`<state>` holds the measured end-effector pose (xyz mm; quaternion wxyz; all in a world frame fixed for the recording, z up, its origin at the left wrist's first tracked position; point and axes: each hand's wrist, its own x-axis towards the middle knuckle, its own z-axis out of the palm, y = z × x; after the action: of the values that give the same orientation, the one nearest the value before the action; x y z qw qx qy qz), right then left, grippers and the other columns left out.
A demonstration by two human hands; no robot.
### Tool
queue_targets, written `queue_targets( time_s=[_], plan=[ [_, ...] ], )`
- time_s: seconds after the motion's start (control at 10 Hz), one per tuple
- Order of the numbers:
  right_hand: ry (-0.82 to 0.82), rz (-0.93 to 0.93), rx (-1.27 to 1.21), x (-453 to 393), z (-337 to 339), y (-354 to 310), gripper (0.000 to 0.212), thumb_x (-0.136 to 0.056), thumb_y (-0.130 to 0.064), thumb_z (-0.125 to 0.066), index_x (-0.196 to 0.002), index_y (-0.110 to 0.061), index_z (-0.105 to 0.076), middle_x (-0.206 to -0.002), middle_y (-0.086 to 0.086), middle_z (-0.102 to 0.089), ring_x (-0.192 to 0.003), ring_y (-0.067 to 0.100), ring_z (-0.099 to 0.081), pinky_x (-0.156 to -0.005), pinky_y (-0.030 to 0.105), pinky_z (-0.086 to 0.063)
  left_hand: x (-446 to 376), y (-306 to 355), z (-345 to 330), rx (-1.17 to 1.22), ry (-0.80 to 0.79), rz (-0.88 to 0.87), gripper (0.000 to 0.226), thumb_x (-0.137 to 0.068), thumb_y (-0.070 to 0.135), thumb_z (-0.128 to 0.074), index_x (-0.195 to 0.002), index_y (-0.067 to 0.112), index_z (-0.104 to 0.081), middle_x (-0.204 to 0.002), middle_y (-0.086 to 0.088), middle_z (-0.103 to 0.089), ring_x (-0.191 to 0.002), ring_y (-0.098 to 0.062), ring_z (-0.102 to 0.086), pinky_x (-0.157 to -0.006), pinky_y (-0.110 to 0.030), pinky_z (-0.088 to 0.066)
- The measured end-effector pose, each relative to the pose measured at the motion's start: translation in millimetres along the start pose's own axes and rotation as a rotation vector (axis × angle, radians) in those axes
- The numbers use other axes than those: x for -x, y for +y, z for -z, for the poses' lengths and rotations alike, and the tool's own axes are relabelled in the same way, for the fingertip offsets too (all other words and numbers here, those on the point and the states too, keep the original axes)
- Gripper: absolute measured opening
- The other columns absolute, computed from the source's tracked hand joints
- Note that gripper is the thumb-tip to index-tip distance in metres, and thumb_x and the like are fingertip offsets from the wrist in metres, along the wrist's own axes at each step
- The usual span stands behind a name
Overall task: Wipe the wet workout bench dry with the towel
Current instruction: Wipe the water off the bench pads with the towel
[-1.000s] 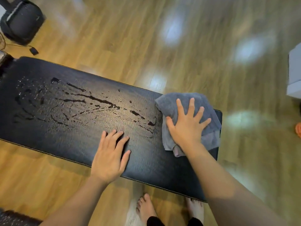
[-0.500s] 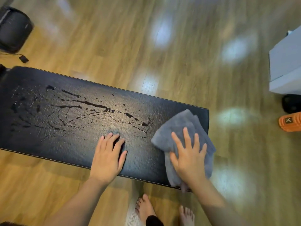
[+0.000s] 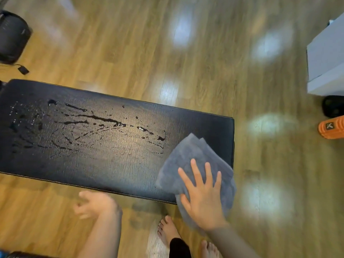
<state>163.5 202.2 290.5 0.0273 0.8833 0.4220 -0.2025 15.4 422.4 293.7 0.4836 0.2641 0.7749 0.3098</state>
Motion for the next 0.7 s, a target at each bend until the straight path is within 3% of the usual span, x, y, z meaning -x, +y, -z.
queue_targets(
  time_s=[0.1,0.2,0.3,0.4,0.5,0.6,0.7],
  plan=[
    [-0.050,0.069,0.037,14,-3,19,0.069,-0.080,-0.051,-0.046,-0.147,-0.038,-0.038,-0.162,0.006,-0.023,-0.141,0.049,-0.028,-0.102,0.075,-0.026,5,-17,-27,0.815,0.073,0.543,0.066,-0.095,0.064,-0.017,-0.144,0.028,-0.041,-0.148,0.004,-0.046,-0.136,-0.023,-0.041,-0.113,-0.043,-0.029],
    [-0.034,0.010,0.010,-10,12,24,0.067,-0.083,-0.052,-0.046,-0.148,-0.038,-0.037,-0.163,0.005,-0.021,-0.142,0.049,-0.025,-0.102,0.075,-0.024,-10,-30,-44,-0.004,0.089,0.394,0.066,-0.097,0.056,-0.011,-0.150,0.021,-0.029,-0.155,-0.003,-0.035,-0.141,-0.028,-0.034,-0.118,-0.048,-0.023],
    [0.044,-0.092,0.001,-61,28,20,0.064,-0.092,-0.054,-0.039,-0.153,-0.040,-0.022,-0.166,0.004,-0.005,-0.146,0.046,-0.011,-0.105,0.076,-0.018,-15,-26,-50,0.028,0.273,0.323,0.054,-0.104,0.032,-0.011,-0.153,0.010,-0.016,-0.159,-0.014,-0.024,-0.144,-0.034,-0.025,-0.120,-0.046,-0.016],
    [0.068,-0.168,-0.069,-118,47,9,0.064,-0.096,-0.055,-0.035,-0.153,-0.043,-0.009,-0.165,0.002,0.009,-0.147,0.046,0.004,-0.107,0.077,-0.010,-15,-25,-54,0.014,0.396,0.420,0.073,-0.099,0.057,-0.014,-0.145,0.006,-0.037,-0.153,-0.011,-0.038,-0.140,-0.033,-0.034,-0.120,-0.040,-0.017],
    [0.080,-0.177,-0.102,-137,52,-13,0.063,-0.098,-0.054,-0.034,-0.153,-0.042,-0.008,-0.165,0.002,0.009,-0.146,0.048,0.005,-0.107,0.078,-0.006,-9,-21,-54,-0.002,0.433,0.393,0.078,-0.097,0.059,-0.013,-0.142,0.002,-0.042,-0.150,-0.014,-0.041,-0.138,-0.035,-0.036,-0.119,-0.041,-0.016],
    [0.127,-0.080,-0.060,-100,36,-32,0.063,-0.096,-0.052,-0.039,-0.153,-0.040,-0.016,-0.166,0.003,0.001,-0.147,0.047,-0.003,-0.107,0.076,-0.011,-12,-26,-53,0.033,0.463,0.391,0.077,-0.097,0.059,-0.013,-0.143,0.004,-0.042,-0.151,-0.013,-0.041,-0.138,-0.035,-0.036,-0.120,-0.042,-0.016],
    [0.055,0.103,0.017,-34,7,-31,0.065,-0.090,-0.054,-0.044,-0.151,-0.039,-0.027,-0.165,0.003,-0.010,-0.146,0.047,-0.013,-0.106,0.074,-0.017,-10,-22,-55,0.008,0.477,0.427,0.079,-0.096,0.060,-0.011,-0.145,0.004,-0.039,-0.153,-0.013,-0.038,-0.140,-0.035,-0.034,-0.120,-0.040,-0.015]
  ],
)
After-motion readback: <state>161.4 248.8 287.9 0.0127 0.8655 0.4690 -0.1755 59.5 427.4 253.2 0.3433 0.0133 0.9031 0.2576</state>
